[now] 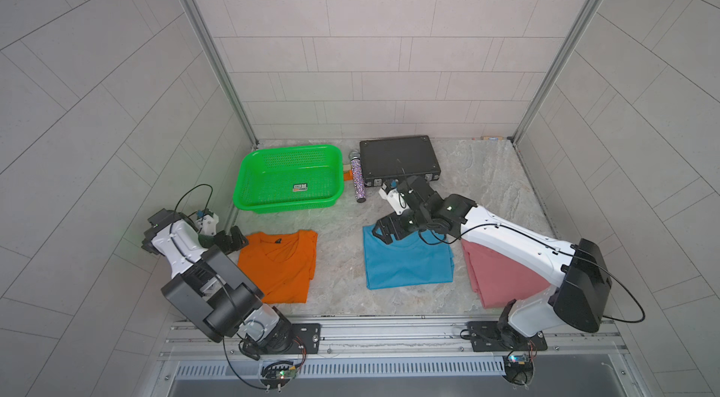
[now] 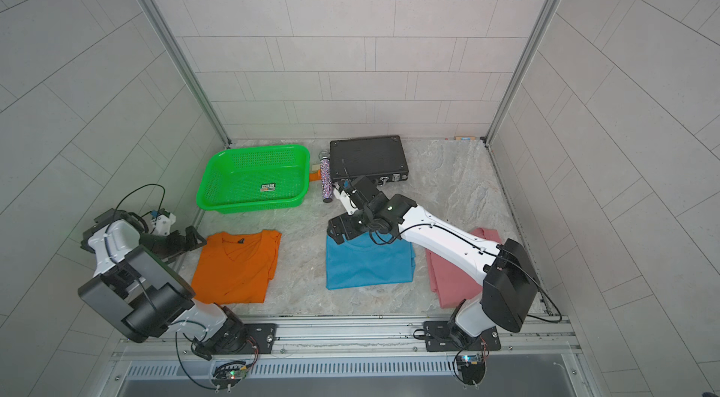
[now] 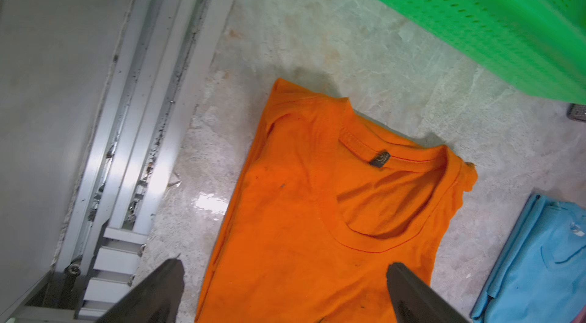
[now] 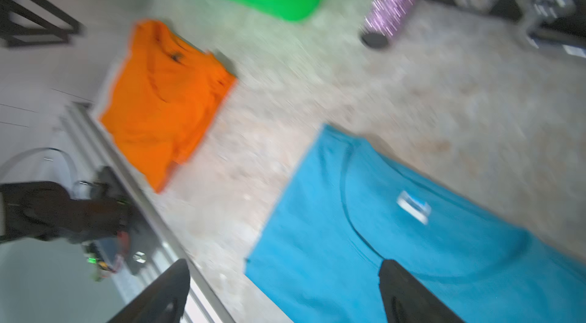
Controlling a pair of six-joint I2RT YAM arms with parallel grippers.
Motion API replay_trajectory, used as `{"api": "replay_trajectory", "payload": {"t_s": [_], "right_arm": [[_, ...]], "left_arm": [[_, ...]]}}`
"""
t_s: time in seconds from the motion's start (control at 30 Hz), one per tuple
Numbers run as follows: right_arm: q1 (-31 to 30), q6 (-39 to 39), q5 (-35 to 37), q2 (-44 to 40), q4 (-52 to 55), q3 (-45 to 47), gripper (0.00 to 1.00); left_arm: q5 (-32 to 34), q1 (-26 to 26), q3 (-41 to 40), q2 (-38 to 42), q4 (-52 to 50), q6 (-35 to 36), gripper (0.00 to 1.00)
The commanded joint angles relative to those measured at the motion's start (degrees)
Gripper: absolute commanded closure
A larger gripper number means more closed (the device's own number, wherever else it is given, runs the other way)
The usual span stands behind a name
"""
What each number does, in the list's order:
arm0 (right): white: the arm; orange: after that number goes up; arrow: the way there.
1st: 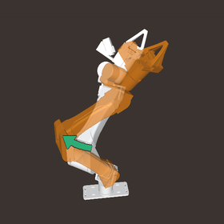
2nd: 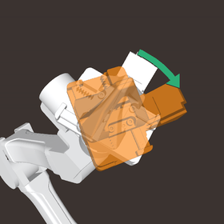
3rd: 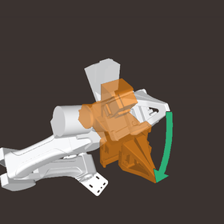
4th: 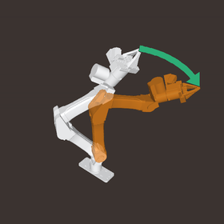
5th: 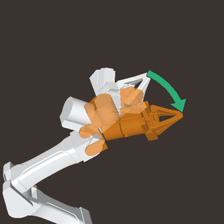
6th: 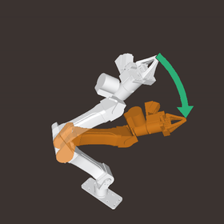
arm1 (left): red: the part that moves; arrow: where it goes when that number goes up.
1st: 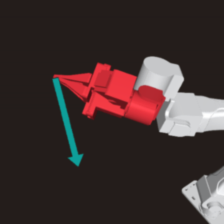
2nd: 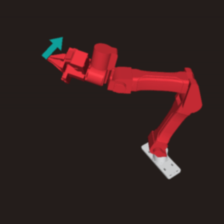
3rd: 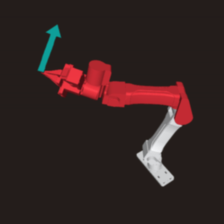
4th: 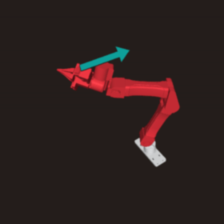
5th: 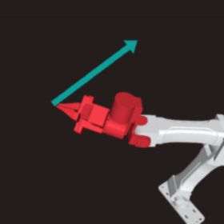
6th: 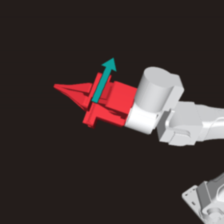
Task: Put the folded t-shirts into the basket
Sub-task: Move the T-shirt to the center of the board.
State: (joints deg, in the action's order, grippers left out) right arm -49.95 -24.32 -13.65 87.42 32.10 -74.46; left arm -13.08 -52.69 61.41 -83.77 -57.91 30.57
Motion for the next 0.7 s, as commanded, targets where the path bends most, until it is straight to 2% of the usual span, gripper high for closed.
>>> {"api": "replay_trajectory", "payload": {"t_s": [0.0,0.1,0.27,0.43,0.6,0.67], "right_arm": [[-4.3,-1.6,-4.6,9.3,-10.2,-6.7,0.1],[-7.5,1.4,-5.1,20.0,-6.8,-18.0,0.12],[-12.9,7.5,6.1,37.4,5.7,-37.2,0.09],[-14.6,9.0,15.3,47.5,9.2,-47.3,0.11],[-16.8,13.4,28.2,60.3,21.4,-69.7,0.1],[-17.4,15.7,29.5,61.9,22.0,-71.1,0.09]], "left_arm": [[-2.6,-0.3,-1.5,-0.3,-2.3,4.1,0.0],[-6.6,-0.3,-2.8,0.9,-4.1,7.1,0.0],[-3.6,-0.3,-3.3,0.1,-2.2,5.4,0.0],[-2.6,-0.5,-4.4,-0.6,-0.9,5.3,0.0],[-4.8,-0.6,-4.4,-0.6,-0.4,4.3,0.0],[-5.4,-0.6,-3.7,-0.9,-1.0,3.8,0.0]]}}
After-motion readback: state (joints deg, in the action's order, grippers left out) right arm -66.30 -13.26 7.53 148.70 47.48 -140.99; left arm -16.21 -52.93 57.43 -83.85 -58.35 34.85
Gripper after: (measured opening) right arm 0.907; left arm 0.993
